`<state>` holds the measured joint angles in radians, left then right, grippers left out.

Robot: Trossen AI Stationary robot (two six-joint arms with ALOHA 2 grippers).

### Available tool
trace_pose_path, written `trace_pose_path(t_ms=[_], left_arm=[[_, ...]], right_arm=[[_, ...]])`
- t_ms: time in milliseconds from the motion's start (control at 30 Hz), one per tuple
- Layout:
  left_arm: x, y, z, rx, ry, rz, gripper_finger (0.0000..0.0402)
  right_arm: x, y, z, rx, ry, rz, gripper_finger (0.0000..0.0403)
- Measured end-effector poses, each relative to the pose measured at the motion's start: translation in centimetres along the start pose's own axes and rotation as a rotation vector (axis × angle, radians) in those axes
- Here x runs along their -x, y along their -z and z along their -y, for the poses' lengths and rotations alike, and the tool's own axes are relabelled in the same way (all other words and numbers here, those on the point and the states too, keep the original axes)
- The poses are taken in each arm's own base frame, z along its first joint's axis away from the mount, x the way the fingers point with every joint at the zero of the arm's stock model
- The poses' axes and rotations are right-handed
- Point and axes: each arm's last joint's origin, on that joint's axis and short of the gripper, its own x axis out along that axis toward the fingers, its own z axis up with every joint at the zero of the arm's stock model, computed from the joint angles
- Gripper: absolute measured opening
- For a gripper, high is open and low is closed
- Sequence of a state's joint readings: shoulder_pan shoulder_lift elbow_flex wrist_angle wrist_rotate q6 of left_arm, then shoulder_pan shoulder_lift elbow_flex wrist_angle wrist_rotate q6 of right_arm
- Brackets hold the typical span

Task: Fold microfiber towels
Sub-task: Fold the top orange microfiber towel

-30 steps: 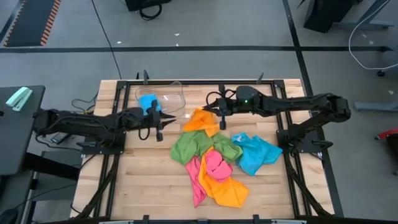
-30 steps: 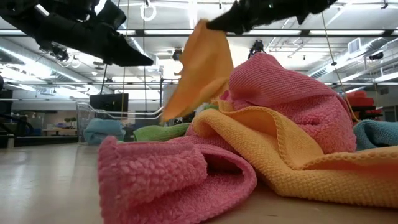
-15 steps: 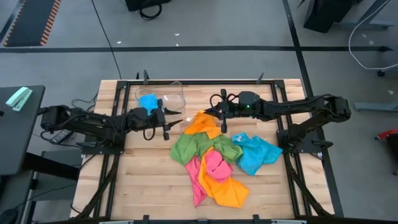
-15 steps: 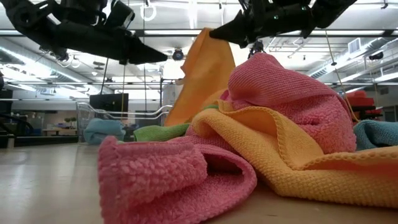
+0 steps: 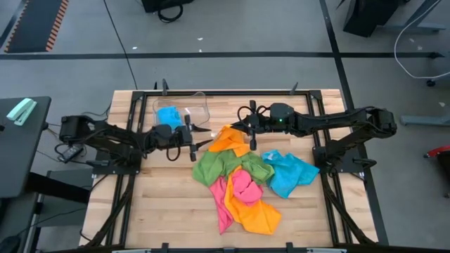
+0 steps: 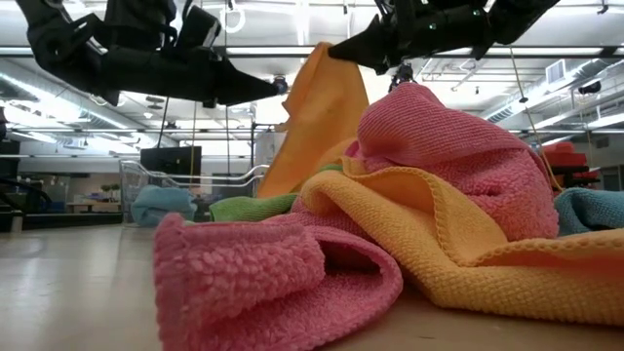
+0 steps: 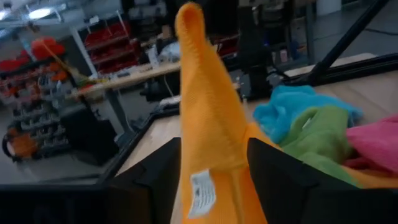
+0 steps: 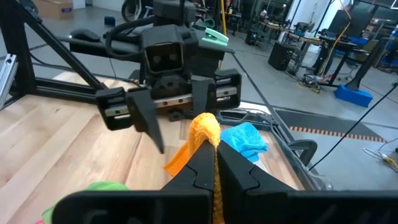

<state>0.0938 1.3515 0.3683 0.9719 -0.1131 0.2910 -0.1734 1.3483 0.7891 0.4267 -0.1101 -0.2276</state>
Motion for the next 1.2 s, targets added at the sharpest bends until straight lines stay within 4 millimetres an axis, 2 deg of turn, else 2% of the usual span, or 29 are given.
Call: trace_pose_path(t_ms=[133, 300, 467, 533, 933, 1200], left_arm=[[-0.6, 0.0, 1.0, -0.06, 0.033, 0.007, 0.0223], [-2.3, -0.1, 2.1, -0.115, 0.056, -0.003, 0.0235], [-3.6, 0.4, 2.2, -0.129, -0.155, -0.105, 0.0225], [-3.7, 0.7, 2.2, -0.133, -0.203, -0.131, 0.0216], [-3.6, 0.7, 2.4, -0.148, -0.195, -0.138, 0.0138], [-3.5, 1.0, 2.3, -0.196, -0.245, -0.201, 0.0049]], right_arm=[[0.0, 0.0, 0.0, 0.0, 0.0, 0.0, 0.0012], [0.0, 0.0, 0.0, 0.0, 0.0, 0.001, 0.0012], [0.0, 0.0, 0.0, -0.005, 0.0, -0.001, 0.0012], [0.0, 0.0, 0.0, -0.013, 0.0, -0.003, 0.0012], [0.0, 0.3, -0.1, -0.018, -0.007, -0.032, 0.0012], [0.0, 0.4, -0.1, -0.02, -0.009, -0.043, 0.0012]])
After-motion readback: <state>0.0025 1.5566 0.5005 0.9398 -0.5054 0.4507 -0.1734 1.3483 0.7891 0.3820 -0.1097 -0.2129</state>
